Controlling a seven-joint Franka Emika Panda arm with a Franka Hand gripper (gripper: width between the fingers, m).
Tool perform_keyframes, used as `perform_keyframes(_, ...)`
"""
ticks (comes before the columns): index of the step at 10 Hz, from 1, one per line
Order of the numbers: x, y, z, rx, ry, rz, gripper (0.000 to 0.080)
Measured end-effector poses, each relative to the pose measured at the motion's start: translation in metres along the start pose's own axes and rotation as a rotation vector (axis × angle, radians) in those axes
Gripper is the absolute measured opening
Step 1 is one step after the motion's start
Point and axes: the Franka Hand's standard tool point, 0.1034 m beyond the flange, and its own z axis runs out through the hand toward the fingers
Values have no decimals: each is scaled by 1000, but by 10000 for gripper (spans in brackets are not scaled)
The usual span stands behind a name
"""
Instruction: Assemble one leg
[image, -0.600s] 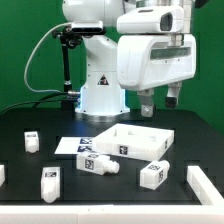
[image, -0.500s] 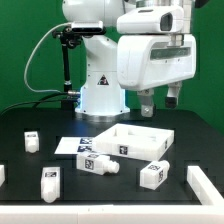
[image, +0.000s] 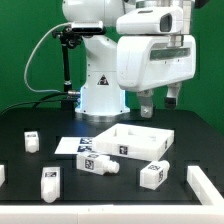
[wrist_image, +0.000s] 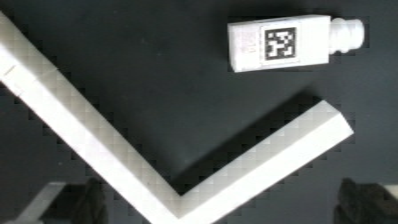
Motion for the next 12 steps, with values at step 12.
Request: perform_keyframes(12,-92,3,68,-42,56,-178,650)
